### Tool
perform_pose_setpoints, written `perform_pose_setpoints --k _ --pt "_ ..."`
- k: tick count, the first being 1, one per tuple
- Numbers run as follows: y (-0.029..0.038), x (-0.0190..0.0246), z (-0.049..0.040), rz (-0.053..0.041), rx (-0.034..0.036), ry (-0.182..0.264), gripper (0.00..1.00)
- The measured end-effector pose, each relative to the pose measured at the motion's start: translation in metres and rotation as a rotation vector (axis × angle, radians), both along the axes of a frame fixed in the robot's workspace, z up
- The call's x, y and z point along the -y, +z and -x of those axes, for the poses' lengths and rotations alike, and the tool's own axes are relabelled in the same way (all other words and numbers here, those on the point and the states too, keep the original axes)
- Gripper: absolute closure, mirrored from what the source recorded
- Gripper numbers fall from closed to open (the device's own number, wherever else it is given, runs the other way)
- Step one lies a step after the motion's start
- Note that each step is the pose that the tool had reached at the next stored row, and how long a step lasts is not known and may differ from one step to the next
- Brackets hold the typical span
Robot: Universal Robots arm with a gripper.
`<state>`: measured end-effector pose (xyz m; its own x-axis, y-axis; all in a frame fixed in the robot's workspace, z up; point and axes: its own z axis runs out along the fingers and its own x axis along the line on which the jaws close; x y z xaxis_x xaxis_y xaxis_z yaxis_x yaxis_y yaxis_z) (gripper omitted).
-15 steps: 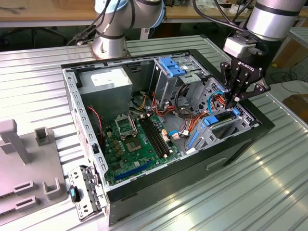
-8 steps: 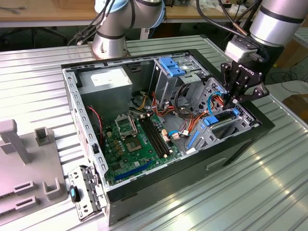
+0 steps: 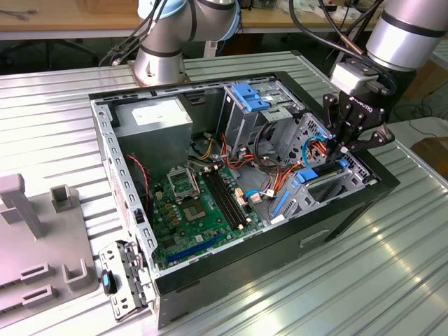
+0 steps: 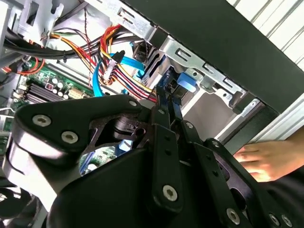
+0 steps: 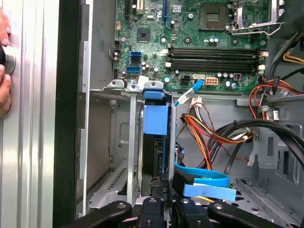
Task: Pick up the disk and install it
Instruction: 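Insert the first disk wire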
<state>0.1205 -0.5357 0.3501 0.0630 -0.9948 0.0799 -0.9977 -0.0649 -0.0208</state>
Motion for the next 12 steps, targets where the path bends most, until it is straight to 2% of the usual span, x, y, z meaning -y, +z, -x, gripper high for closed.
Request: perform_pose_setpoints --k 5,7,12 --pt "-0.0005 0.0008 0.0015 -0.0001 0.0003 -0.004 0.83" --pt "-0.0007 0.0022 0.0015 -0.0001 0.0003 -0.023 0.83" --pt "-0.0013 0.0055 0.0014 -0.0001 0.0003 -0.027 0.83"
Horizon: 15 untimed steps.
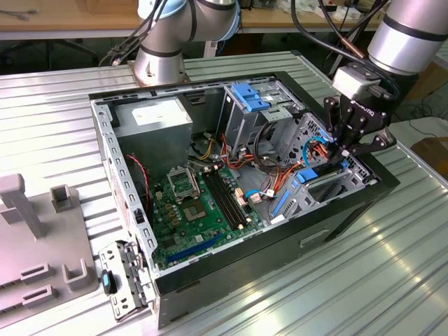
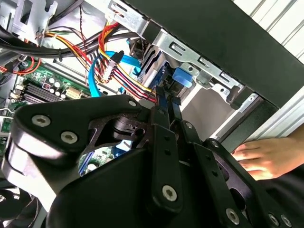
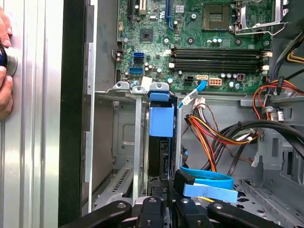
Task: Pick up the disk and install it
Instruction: 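Insert the first disk wire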
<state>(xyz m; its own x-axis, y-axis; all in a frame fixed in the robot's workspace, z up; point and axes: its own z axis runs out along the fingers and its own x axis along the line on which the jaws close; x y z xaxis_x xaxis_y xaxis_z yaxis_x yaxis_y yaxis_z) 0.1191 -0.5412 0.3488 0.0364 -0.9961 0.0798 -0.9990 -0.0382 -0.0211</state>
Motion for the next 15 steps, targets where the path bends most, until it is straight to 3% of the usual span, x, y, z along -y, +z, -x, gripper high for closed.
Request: perform_pose_setpoints --k 10,15 --pt "-0.0036 0.0001 0.0000 0.0000 0.0000 0.002 0.83" --pt "-0.0007 -0.0001 0.0001 -0.0004 0.0000 -0.006 0.83"
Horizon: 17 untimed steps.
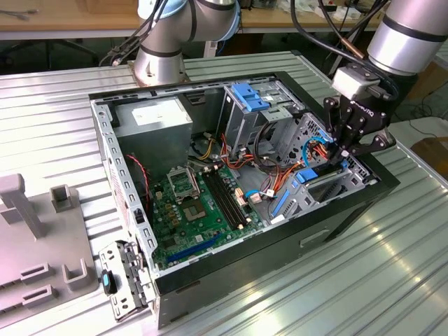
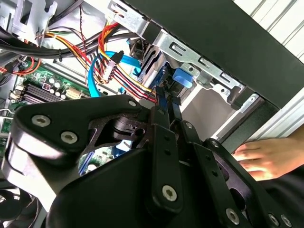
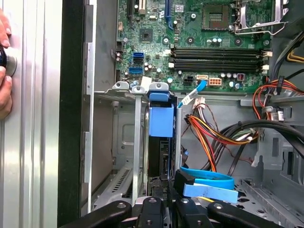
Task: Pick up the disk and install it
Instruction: 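Insert the first disk wire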
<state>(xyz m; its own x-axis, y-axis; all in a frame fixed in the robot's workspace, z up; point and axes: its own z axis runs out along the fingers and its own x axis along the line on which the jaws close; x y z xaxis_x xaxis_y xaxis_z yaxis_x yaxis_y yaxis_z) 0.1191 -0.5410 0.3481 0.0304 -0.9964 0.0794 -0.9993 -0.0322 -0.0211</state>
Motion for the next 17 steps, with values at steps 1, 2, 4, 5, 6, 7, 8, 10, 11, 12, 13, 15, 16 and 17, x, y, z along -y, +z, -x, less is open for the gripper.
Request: perform_pose_setpoints --k 1,2,4,5,6,7,8,10,11,12,13,15,16,17 --pt "0.0001 0.0000 0.0000 0.0001 0.0000 -0.003 0.83" --pt "0.0001 0.0000 0.0000 0.0004 0.0000 -0.005 0.83" --pt "-0.0005 -0.0001 -0.0001 0.0005 0.0000 -0.005 0.83" --pt "-0.0010 -0.0001 -0.0001 0.0004 0.0000 -0.006 0.83" --pt "-0.0018 -0.0001 -0.0001 0.0003 0.0000 -0.006 0.83" --pt "-0.0023 -0.0001 -0.0001 0.0004 0.0000 -0.006 0.83" --pt "-0.0027 -0.0001 -0.0001 0.0006 0.0000 -0.006 0.83" --pt "-0.0038 -0.0001 -0.0001 0.0007 0.0000 -0.006 0.83" --pt "-0.0040 -0.0001 -0.0001 0.0005 0.0000 -0.006 0.83" --pt "-0.0040 -0.0002 -0.0001 0.0004 -0.0001 -0.006 0.83" --pt "-0.0040 -0.0001 -0.0001 0.0004 0.0000 -0.006 0.83" --pt "-0.0037 -0.0009 -0.0001 -0.0001 0.0001 -0.007 0.83" --pt "-0.0034 -0.0013 -0.0001 -0.0001 0.0000 -0.009 0.83" --pt "-0.0031 -0.0015 -0.0001 0.0002 0.0000 -0.010 0.83"
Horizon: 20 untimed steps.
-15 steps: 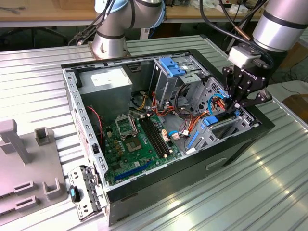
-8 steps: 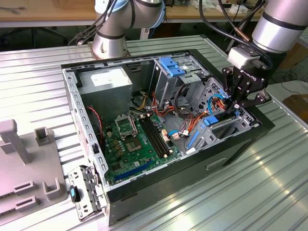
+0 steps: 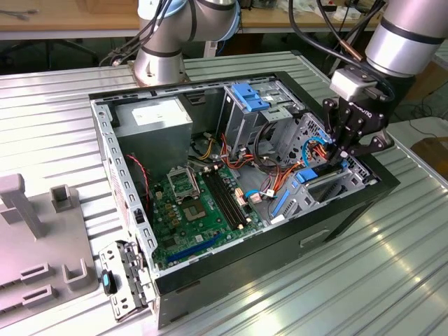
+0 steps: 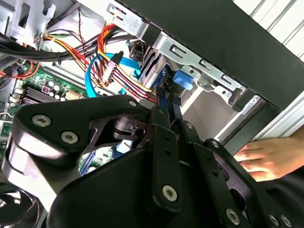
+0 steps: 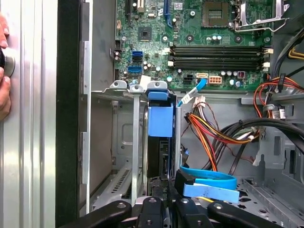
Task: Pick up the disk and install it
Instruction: 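Insert the first disk wire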
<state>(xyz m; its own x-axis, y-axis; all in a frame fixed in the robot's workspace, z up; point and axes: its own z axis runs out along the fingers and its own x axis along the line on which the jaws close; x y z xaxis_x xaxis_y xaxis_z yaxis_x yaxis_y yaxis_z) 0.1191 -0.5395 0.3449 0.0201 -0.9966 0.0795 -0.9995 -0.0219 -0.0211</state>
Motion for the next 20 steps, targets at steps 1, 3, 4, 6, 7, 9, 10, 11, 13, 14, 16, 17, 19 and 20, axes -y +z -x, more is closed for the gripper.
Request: perform_pose_setpoints --k 1,3,4,6,7,9,10,11,13,14,16,17,19,20 --pt "0.0001 -0.0008 0.0000 0.0000 0.0000 -0.006 0.83" --pt "0.0001 -0.0016 0.0000 0.0001 0.0000 -0.014 0.83" --pt "0.0002 -0.0016 0.0000 0.0002 0.0000 -0.014 0.83" --pt "0.0001 -0.0016 0.0000 0.0001 0.0000 -0.014 0.83" --pt "0.0002 -0.0016 0.0002 0.0002 -0.0001 -0.014 0.83" --pt "0.0002 -0.0016 0.0013 0.0001 0.0000 -0.014 0.83" --pt "0.0002 -0.0016 0.0015 0.0000 0.0000 -0.014 0.83" --pt "0.0002 -0.0016 0.0016 0.0000 0.0000 -0.014 0.83" --pt "0.0002 -0.0016 0.0018 0.0000 0.0000 -0.014 0.83" --pt "0.0002 -0.0016 0.0018 0.0000 0.0000 -0.015 0.83" --pt "0.0002 -0.0016 0.0019 0.0001 -0.0006 -0.026 0.83" --pt "0.0002 -0.0016 0.0019 0.0000 -0.0014 -0.030 0.83" --pt "0.0008 -0.0016 0.0018 0.0000 -0.0030 -0.037 0.83" --pt "0.0008 -0.0016 0.0017 0.0000 -0.0033 -0.039 0.83"
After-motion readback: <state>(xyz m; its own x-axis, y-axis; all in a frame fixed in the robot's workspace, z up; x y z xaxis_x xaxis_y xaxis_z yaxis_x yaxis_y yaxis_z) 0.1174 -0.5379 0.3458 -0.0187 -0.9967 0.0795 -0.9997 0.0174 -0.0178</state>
